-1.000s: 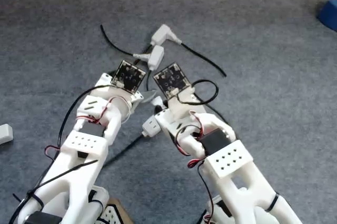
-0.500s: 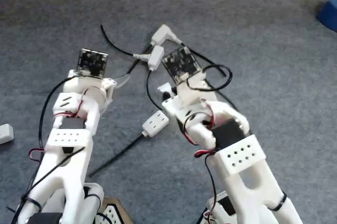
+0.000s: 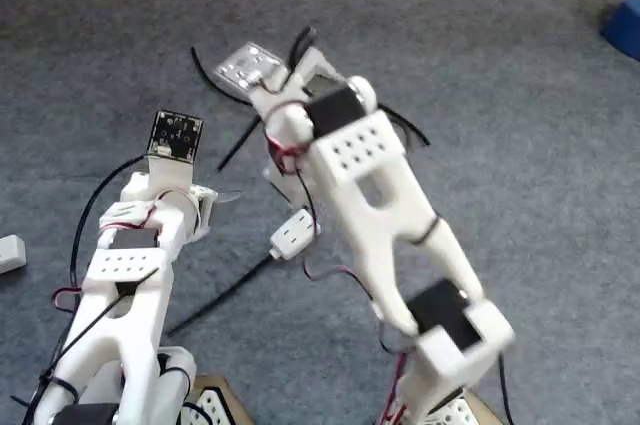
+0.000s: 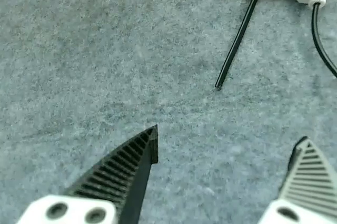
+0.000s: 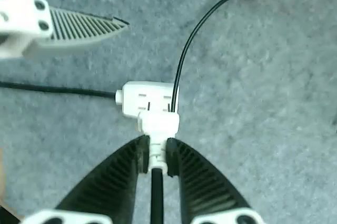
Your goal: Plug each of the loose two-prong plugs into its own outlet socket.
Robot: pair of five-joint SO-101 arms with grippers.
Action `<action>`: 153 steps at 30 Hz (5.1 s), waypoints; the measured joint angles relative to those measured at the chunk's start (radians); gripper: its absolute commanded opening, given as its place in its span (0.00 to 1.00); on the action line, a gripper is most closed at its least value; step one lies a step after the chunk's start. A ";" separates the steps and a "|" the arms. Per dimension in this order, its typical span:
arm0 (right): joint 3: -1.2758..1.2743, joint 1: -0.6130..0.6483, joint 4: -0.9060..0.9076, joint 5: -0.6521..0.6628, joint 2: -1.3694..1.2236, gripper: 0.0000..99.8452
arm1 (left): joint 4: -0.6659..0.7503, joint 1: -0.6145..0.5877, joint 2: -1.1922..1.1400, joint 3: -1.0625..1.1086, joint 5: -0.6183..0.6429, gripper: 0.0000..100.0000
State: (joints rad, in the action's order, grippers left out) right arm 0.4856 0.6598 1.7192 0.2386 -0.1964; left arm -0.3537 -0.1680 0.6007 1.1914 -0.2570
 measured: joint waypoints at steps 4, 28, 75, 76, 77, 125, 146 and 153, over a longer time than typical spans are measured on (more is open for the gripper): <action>0.098 0.009 0.023 0.021 -0.031 0.01 | 0.000 0.000 0.000 0.005 0.000 0.38; -0.083 0.086 0.026 0.868 -0.032 0.01 | 0.000 0.000 -0.015 0.005 0.000 0.38; -0.055 0.087 -0.081 1.255 -0.206 0.01 | 0.012 -0.028 -0.198 -0.060 0.000 0.38; -0.055 0.087 -0.081 1.255 -0.206 0.01 | 0.012 -0.028 -0.198 -0.060 0.000 0.38; -0.055 0.087 -0.081 1.255 -0.206 0.01 | 0.012 -0.028 -0.198 -0.060 0.000 0.38; -0.066 0.092 -0.061 1.254 -0.238 0.01 | 0.012 -0.029 -0.249 -0.086 0.000 0.38; -0.029 0.069 -0.037 1.254 -0.252 0.01 | 0.012 -0.028 -0.249 -0.086 0.000 0.38; -0.012 0.035 -0.034 1.255 -0.327 0.01 | 0.012 -0.028 -0.249 -0.086 0.000 0.38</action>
State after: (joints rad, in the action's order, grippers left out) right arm 0.4733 0.6951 1.6855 1.4937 -0.5232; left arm -0.3414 -0.1956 0.3521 1.1055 -0.2570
